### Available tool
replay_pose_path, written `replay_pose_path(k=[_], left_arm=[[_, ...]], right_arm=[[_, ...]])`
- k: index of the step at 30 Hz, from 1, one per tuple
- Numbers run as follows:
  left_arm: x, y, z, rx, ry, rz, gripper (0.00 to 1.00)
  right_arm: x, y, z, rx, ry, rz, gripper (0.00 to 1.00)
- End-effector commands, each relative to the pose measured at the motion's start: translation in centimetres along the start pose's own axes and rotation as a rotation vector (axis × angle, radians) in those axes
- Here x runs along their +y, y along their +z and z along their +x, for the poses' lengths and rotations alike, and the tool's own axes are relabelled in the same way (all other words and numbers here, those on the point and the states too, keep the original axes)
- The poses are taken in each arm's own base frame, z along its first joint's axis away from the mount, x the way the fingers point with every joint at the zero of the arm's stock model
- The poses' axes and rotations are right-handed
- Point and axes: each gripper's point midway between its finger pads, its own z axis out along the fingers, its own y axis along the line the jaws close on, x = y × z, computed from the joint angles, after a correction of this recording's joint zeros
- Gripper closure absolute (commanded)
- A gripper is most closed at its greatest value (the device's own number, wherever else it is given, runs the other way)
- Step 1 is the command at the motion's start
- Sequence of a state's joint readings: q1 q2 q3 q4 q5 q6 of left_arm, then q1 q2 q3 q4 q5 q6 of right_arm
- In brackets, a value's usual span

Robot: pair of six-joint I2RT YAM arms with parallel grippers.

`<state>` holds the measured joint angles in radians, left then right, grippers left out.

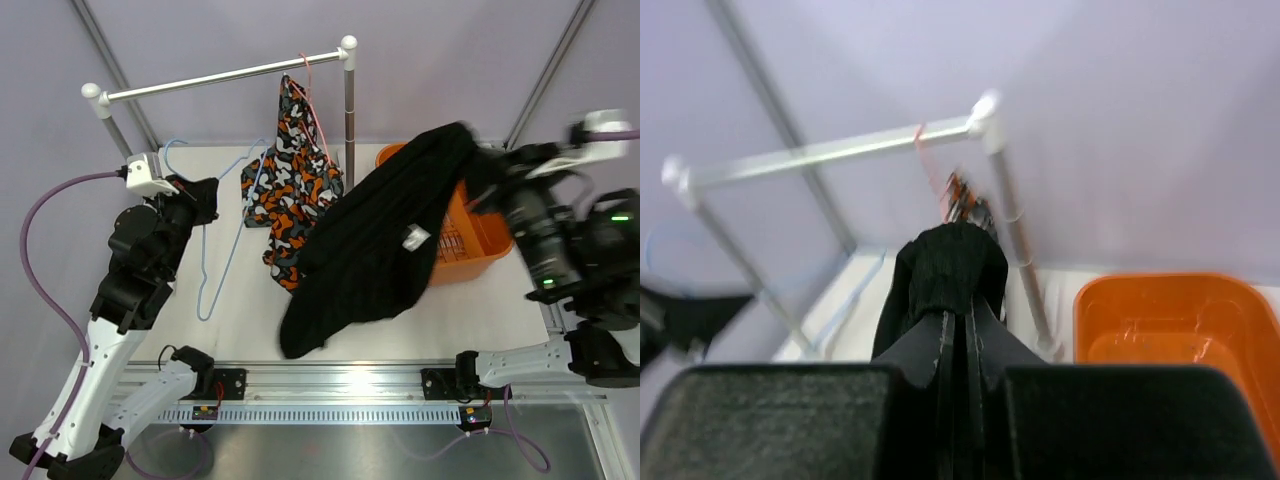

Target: Remove the shorts from the hanger

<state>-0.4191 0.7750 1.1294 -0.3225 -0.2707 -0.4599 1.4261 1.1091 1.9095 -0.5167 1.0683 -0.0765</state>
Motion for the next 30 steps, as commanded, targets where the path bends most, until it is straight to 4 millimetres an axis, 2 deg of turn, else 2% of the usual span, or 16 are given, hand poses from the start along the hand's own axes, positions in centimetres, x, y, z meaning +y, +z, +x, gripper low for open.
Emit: replay_pose_path(k=[1,3,8,9,10,11,12,13,15,16,17,21,23,24,25,30], left_arm=[[-0.6,-1.1,-0.6,-0.028,-0.002,0.053,1.00],[-0.6,-1.0,0.4,0.003,-0.001,0.062,1.00],[-0.9,-0.7,2.0,0.050,-0.007,0.092,1.00],[-1.0,-0.7,2.1,0.056,-0.006,0.096,1.00],[-1.0,-0.7,2.2,0.058,-0.005,0.100,1.00],[-1.1,-0.7,2.4,0.066,-0.004,0.106,1.00],[-1.2,-0.7,2.4,0.069,-0.004,0.108,1.00],[-1.2,-0.8,2.4,0.068,-0.002,0.110,1.00],[-1.2,-0.8,2.5,0.072,0.003,0.112,1.00],[-1.1,-0.8,2.7,0.077,0.006,0.109,1.00],[-1.0,-0.9,2.8,0.082,0.012,0.109,1.00],[-0.7,-1.0,3.4,0.096,0.031,0.106,1.00],[-0.5,-1.1,3.8,0.109,0.041,0.108,1.00],[-0.4,-1.2,4.0,0.113,0.045,0.106,1.00],[-0.3,-1.2,4.3,0.119,0.050,0.104,1.00],[0.5,-1.3,5.5,0.139,0.065,0.093,1.00]], right_arm=[[-7.9,-1.5,-8.5,-0.248,0.055,0.296,1.00],[-9.8,-2.0,-10.7,-0.316,0.041,0.349,1.00],[-10.6,-1.7,-13.6,-0.412,-0.025,0.405,1.00],[-10.6,-1.4,-13.9,-0.421,-0.028,0.420,1.00],[-9.2,0.6,-12.7,-0.377,-0.113,0.423,1.00],[-10.6,0.3,-14.5,-0.415,-0.112,0.472,1.00],[-10.5,1.3,-14.4,-0.398,-0.138,0.477,1.00],[-10.8,3.4,-14.0,-0.364,-0.169,0.488,1.00],[-11.4,5.3,-13.5,-0.332,-0.175,0.501,1.00],[-11.2,8.6,-10.8,-0.252,-0.202,0.506,1.00],[-12.2,8.1,-12.7,-0.304,-0.178,0.522,1.00],[-13.4,11.9,-11.0,-0.292,-0.139,0.537,1.00],[-13.4,13.6,-9.7,-0.263,-0.096,0.466,1.00],[-15.0,14.2,-9.2,-0.263,-0.019,0.471,1.00],[-15.4,14.8,-8.7,-0.251,0.005,0.453,1.00],[-17.7,18.0,-3.8,-0.098,0.091,0.408,1.00]])
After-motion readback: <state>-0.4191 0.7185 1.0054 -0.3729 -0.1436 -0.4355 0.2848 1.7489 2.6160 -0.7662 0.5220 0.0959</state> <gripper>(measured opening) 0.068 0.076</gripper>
